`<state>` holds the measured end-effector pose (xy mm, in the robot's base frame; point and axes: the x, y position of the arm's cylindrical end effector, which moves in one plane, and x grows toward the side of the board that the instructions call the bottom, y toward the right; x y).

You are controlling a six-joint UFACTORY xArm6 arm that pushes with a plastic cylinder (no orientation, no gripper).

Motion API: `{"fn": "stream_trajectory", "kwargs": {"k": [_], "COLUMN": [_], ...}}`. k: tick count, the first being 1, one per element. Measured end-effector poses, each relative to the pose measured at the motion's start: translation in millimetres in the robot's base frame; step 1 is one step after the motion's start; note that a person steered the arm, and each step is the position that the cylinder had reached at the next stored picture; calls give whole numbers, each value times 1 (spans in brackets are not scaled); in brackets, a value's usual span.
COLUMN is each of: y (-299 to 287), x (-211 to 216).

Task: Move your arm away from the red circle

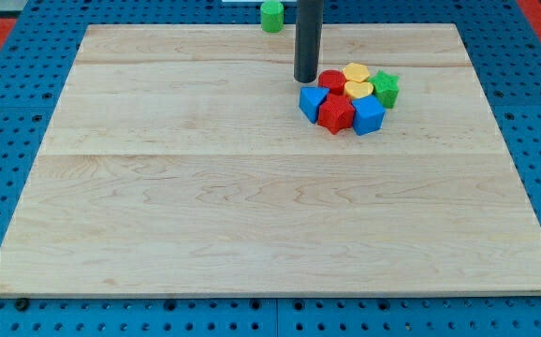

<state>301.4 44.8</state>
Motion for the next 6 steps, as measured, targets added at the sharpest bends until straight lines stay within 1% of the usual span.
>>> {"fn": "stream_trajectory", "kwargs": {"k": [2,5,6], "y": [0,-1,-15], "x": [-24,-42,-60]}}
